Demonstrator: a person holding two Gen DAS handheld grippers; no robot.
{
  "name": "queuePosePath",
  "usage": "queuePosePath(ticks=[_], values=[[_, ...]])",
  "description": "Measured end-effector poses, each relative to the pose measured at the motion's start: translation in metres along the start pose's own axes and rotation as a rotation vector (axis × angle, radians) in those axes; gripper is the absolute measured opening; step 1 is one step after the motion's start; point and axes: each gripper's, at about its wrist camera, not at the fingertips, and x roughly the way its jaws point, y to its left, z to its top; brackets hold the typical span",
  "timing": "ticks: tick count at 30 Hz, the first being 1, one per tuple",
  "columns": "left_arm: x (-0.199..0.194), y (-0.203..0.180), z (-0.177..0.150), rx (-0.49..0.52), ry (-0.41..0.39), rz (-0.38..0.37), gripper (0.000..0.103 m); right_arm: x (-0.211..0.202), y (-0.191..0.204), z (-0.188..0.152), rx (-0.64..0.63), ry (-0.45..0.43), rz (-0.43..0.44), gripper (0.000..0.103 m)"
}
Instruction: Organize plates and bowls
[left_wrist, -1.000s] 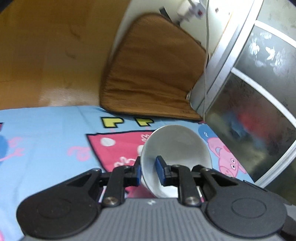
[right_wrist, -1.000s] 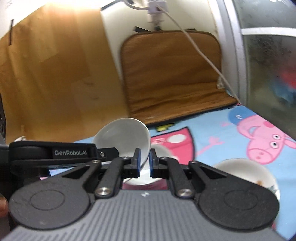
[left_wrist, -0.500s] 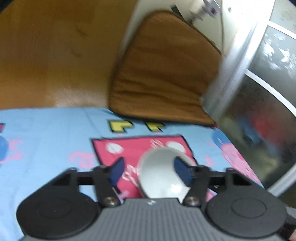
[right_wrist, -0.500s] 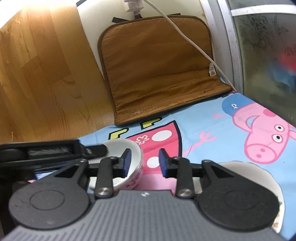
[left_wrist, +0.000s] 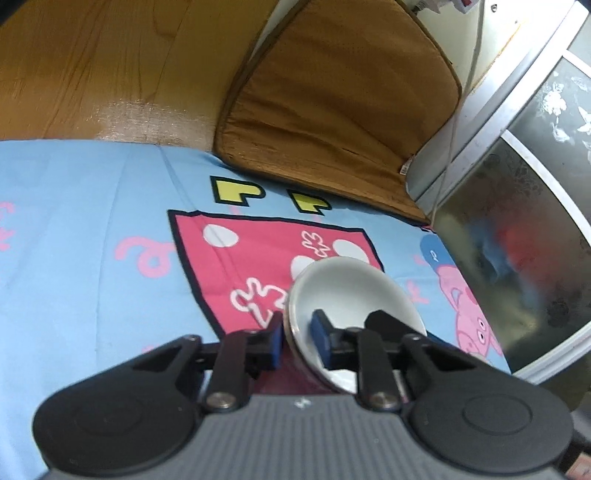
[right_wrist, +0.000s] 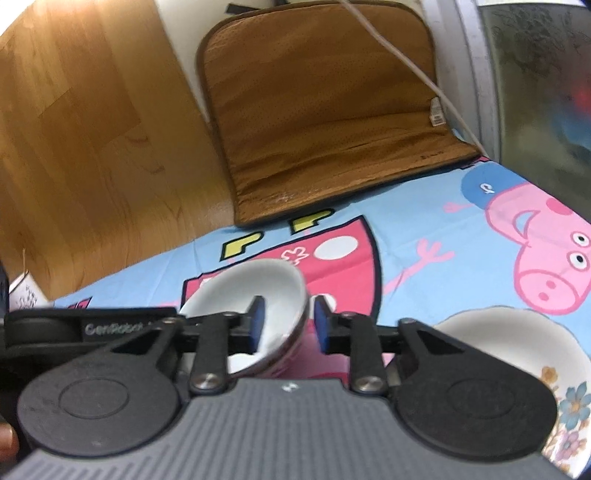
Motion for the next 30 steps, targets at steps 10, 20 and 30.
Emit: queuePosePath(ticks=[10, 20, 30], values=[[-0.033, 0.002, -0.011, -0.032, -0.023, 0.043, 0.019, -0.022, 0.015, -0.012, -0.022, -0.003, 0.022, 0.018], [-0.070, 0.018, -0.033, -0.046, -0.046, 0.110, 0.020, -0.037, 0.043, -0.034, -0.066, 0.030, 0.073, 0.019], [-0.103, 0.022, -0.041, -0.008, -0.131, 0.166, 0.025, -0.070, 0.057, -0.031, -0.088, -0.120, 0.041, 0.039]])
